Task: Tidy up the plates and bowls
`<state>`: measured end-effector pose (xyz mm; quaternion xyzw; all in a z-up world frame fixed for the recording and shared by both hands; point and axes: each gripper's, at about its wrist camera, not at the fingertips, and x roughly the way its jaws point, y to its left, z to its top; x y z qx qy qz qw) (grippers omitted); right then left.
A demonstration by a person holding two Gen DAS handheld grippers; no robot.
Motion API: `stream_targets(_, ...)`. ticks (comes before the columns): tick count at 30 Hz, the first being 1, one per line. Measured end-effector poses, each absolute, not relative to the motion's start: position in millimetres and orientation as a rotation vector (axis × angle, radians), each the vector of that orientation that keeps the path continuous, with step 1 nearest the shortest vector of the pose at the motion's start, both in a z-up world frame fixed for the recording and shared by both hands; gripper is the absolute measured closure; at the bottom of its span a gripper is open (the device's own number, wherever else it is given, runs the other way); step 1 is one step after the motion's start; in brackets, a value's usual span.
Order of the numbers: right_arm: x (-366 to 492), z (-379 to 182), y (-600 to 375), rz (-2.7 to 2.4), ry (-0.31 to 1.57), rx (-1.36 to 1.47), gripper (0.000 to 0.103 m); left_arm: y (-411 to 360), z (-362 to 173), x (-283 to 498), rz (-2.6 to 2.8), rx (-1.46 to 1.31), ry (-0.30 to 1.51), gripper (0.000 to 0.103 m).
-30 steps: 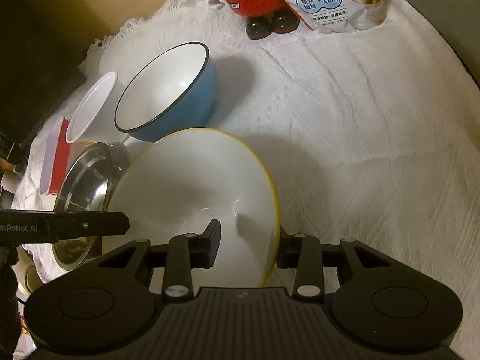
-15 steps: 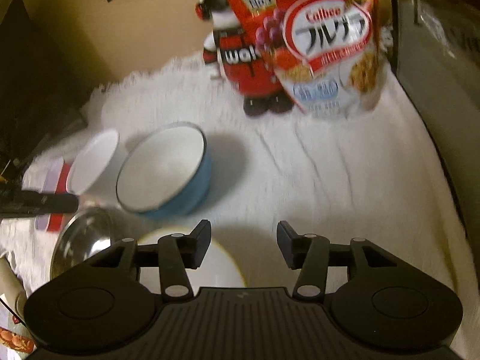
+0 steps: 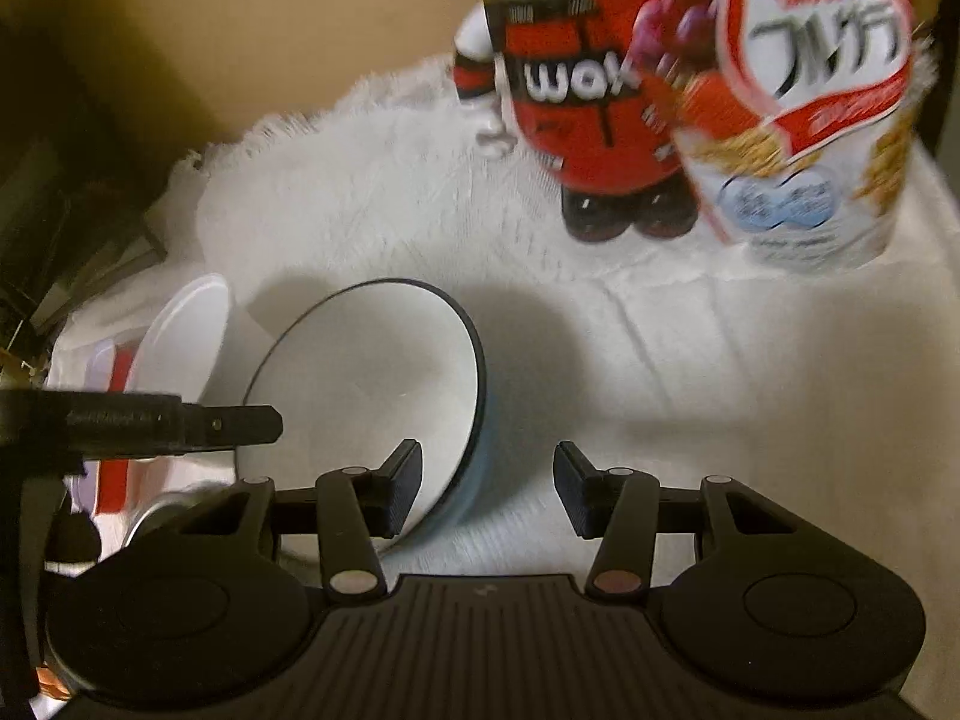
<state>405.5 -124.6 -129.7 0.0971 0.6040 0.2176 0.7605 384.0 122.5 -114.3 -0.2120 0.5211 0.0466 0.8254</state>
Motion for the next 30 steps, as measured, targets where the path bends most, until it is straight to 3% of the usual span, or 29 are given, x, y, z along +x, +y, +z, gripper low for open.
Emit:
stream_targets(4,415.9,-152.8,-105.7,0.509,1.386,0.218,0.055,115.6,-124.3,395.0,0.093,-0.41,1.144,0.075)
stream_targets(7,419.7,-167.1,-96.0,0.528,1.436,0.217,0.067,110.3,-126.4,395.8,0.097,-0.365,1.153,0.073)
stream_targets(10,418.5,-166.1,-96.8,0.531,1.431,0.204,0.07,108.5,-127.9,396.5,0.081,-0.371,1.161,0.073)
stream_targets(19,409.4,-144.4,-141.0,0.448,1.365,0.187,0.07,68.2,-130.4,403.4,-0.072,-0.318,1.221,0.075)
stream_targets(26,407.6,-158.4,-173.8,0.395,1.401,0.263,0.069,57.2,-128.6,411.6,-0.107,-0.309,1.216,0.079)
stream_targets(30,406.9,-159.3,-172.5,0.41,1.39,0.271,0.065,57.9,-135.9,416.2,-0.102,-0.316,1.231,0.08)
